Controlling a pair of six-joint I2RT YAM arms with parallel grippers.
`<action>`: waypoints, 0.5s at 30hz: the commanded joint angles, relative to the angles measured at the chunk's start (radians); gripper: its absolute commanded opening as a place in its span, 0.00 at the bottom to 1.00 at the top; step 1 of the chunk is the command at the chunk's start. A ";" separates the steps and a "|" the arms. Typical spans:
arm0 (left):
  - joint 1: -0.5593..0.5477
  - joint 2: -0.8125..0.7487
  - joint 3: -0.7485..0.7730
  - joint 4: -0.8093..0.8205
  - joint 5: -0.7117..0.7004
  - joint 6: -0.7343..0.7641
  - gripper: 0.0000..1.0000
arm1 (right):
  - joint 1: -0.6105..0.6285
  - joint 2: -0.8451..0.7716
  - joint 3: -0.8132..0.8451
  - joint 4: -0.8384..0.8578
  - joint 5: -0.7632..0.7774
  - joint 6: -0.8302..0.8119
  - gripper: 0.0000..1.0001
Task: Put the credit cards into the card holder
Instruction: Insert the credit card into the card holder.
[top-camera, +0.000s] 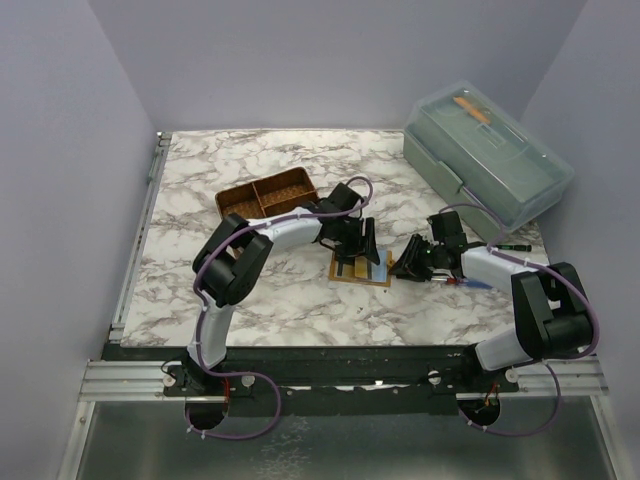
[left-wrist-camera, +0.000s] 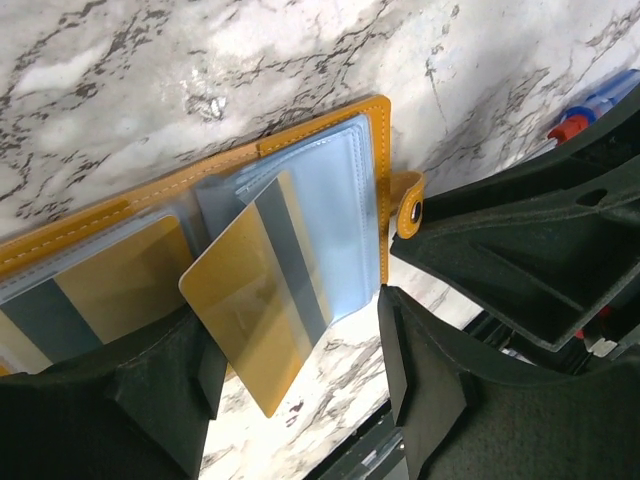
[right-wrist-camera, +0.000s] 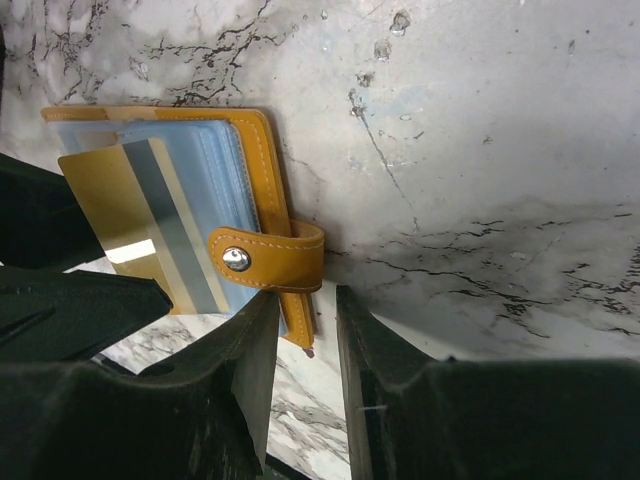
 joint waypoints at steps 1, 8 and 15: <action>0.007 -0.045 -0.043 -0.078 -0.075 0.051 0.66 | 0.008 0.053 -0.018 -0.059 0.036 -0.025 0.34; 0.031 -0.090 -0.056 -0.120 -0.055 0.070 0.88 | 0.008 0.017 -0.021 -0.053 0.028 -0.041 0.35; 0.025 -0.099 -0.065 -0.138 -0.079 0.060 0.95 | 0.008 0.002 -0.021 -0.043 0.011 -0.070 0.37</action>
